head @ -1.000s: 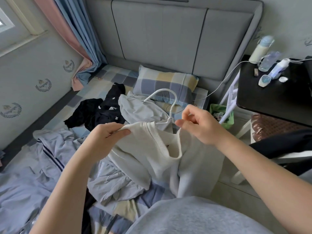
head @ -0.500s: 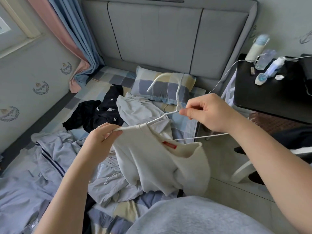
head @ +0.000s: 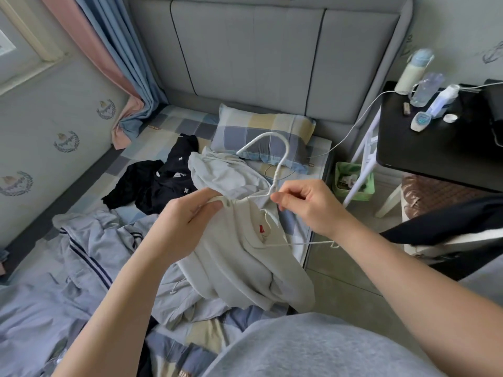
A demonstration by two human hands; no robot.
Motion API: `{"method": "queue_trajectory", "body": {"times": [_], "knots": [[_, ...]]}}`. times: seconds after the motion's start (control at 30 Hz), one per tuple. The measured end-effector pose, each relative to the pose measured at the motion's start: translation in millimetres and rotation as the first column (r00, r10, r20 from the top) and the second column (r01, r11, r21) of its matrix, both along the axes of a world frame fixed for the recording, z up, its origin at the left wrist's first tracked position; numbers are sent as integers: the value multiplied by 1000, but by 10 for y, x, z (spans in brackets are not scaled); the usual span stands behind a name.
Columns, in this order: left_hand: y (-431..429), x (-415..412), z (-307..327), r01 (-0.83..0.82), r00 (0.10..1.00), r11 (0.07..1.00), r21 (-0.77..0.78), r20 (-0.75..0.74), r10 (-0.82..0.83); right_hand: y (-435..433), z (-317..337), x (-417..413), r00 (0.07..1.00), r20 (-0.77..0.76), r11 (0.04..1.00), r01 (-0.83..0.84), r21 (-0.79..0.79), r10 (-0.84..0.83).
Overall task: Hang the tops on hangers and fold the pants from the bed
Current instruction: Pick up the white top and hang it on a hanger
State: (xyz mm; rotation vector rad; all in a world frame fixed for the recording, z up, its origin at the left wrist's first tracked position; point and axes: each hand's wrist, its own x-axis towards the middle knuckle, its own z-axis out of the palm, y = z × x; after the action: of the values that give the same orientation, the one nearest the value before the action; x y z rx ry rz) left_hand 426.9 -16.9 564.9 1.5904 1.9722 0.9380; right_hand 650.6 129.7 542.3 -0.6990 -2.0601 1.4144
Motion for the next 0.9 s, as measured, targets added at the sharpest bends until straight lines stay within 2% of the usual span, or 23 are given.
{"method": "queue_trajectory", "body": {"times": [0.13,0.2,0.27,0.3,0.33,0.37,0.43,0.5,0.63,0.73,0.77,0.9], "knots": [[5,62,-66,37,999,998,-53,6,-37,-40,-12,-27,997,72,999,0,51,-4],[-16,61,-106,14,1000,998,-65,20,-13,-88,-27,30,993,80,956,59,288,-86],[-45,66,-104,-52,996,998,-25,69,53,-190,-92,113,979,-11,822,175,542,-202],[-58,68,-87,-98,990,995,7,97,97,-250,-138,149,972,-60,775,216,594,-225],[-68,72,-62,-142,983,989,38,121,137,-315,-196,165,975,-66,773,211,599,-214],[-73,81,-30,-175,976,982,68,143,164,-371,-252,152,985,-8,816,148,559,-173],[-71,124,40,-194,968,974,118,183,171,-452,-364,64,979,204,939,-50,339,-21],[-64,177,108,-189,967,967,173,206,152,-505,-443,-55,952,293,966,-156,207,90],[-95,191,132,-207,960,957,201,230,159,-480,-432,-254,971,239,974,-55,219,1],[-125,216,85,-217,960,958,189,217,174,-406,-416,-336,931,347,968,20,252,-110],[-129,229,74,-227,958,955,190,221,183,-391,-414,-353,931,342,964,37,263,-129],[-129,225,52,-278,940,939,202,256,223,-439,-427,-313,991,109,979,50,200,-73]]}}
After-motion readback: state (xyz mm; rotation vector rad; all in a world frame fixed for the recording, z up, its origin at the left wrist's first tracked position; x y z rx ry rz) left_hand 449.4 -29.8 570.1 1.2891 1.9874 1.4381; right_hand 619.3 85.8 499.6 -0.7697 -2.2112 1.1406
